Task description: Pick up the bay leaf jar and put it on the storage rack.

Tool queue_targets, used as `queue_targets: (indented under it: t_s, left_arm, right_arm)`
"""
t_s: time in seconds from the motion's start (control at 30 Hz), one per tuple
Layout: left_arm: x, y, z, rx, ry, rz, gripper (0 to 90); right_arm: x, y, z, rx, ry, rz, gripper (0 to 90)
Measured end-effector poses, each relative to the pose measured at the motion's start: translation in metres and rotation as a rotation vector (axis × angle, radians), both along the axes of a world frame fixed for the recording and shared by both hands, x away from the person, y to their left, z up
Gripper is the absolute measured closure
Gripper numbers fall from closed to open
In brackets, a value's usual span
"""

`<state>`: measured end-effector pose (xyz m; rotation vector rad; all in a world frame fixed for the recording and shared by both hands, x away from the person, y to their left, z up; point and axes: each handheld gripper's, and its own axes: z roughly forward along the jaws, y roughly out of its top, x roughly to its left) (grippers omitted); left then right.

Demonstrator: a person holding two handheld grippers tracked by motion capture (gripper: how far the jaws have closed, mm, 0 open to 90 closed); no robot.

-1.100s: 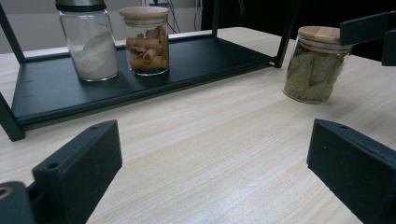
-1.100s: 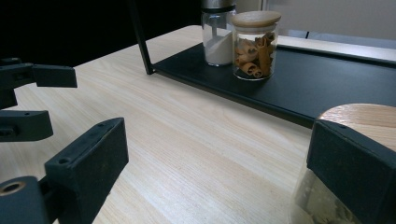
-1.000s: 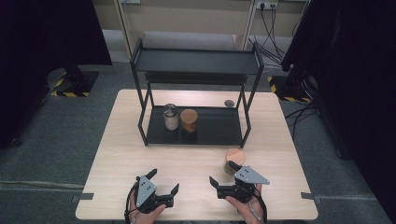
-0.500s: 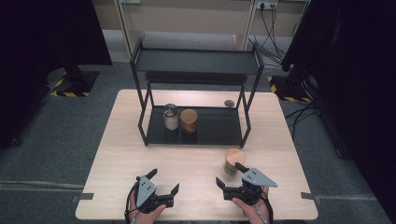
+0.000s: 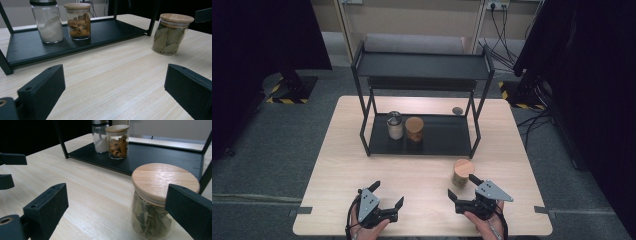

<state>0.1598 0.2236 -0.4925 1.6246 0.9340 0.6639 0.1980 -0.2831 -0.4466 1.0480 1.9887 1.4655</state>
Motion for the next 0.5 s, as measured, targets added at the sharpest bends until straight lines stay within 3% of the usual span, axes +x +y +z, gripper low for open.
queue_targets:
  t_s: [0.5]
  left_arm:
    - [-0.0001,0.0002,0.0003,0.002,0.000,-0.001,2.8]
  right_arm:
    - [0.0013,-0.0008,-0.0008,-0.016,0.005,-0.033,5.3]
